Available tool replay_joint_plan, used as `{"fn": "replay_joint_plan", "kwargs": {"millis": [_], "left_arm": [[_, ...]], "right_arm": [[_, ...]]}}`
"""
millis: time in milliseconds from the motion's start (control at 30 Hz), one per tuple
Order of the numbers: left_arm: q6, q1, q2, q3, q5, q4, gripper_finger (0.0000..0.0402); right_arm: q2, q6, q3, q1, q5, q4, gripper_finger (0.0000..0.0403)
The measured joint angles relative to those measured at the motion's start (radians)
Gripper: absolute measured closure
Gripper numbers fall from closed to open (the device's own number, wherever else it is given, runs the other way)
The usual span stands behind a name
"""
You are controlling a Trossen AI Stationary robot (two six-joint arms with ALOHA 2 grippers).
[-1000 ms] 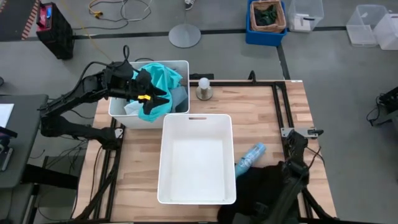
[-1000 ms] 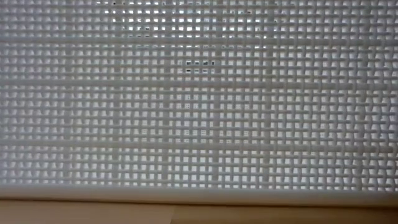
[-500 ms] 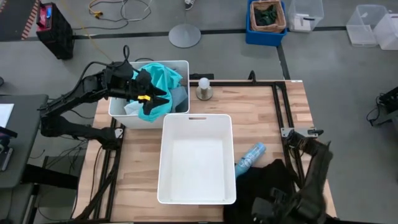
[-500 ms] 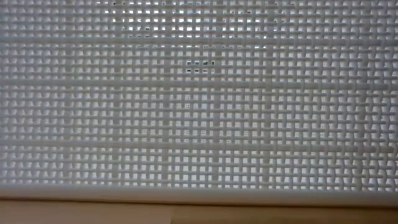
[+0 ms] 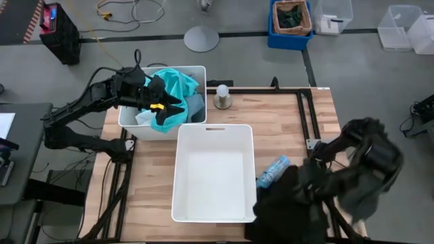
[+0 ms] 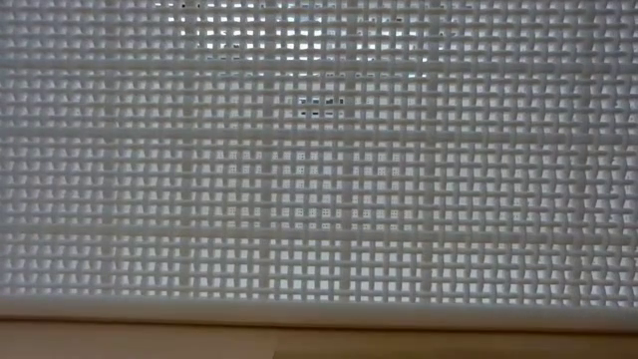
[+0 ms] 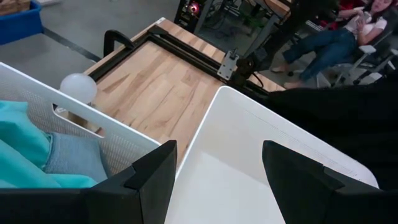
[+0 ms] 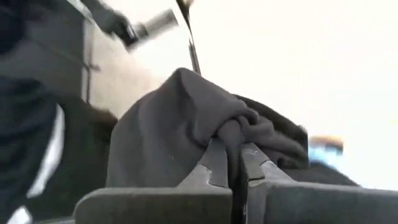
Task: Sort clothes
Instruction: Put the black long sleeve into the bottom white bin
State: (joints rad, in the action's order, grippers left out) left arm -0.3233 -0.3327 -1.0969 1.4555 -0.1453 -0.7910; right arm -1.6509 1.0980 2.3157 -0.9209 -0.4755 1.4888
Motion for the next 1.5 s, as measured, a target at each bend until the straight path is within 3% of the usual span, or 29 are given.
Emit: {"fn": "replay_joint_plan", "kwargs": {"millis": [233, 500, 733, 900, 1300, 1500], "left_arm": [[-0.001, 0.0, 0.0, 0.0, 0.002, 0.004, 0.0171], [-0.002, 0.0, 0.0, 0.0, 0.005, 0.06, 0.0171], [-0.021, 0.0, 0.0, 0.0, 0.004, 0.116, 0.0171], [-0.022, 0.0, 0.0, 0.0, 0.004, 0.129, 0.0171], [-0.024, 0.0, 0.0, 0.0, 0.004, 0.155, 0.0171], [-0.04, 0.0, 0.0, 0.0, 0.004, 0.162, 0.0171]], "right_arm": [[0.124, -0.354, 0.0, 0.058, -0.138, -0.236, 0.0403], [0.193, -0.845, 0.001, 0.184, -0.14, -0.63, 0.0403], [0.159, -1.083, 0.001, 0.286, -0.087, -0.922, 0.0403], [0.088, -1.13, 0.001, 0.352, -0.002, -1.037, 0.0403], [-0.061, -0.91, 0.0, 0.436, 0.011, -0.835, 0.039], [-0.075, -0.823, 0.0, 0.461, 0.011, -0.7, 0.0337]]}}
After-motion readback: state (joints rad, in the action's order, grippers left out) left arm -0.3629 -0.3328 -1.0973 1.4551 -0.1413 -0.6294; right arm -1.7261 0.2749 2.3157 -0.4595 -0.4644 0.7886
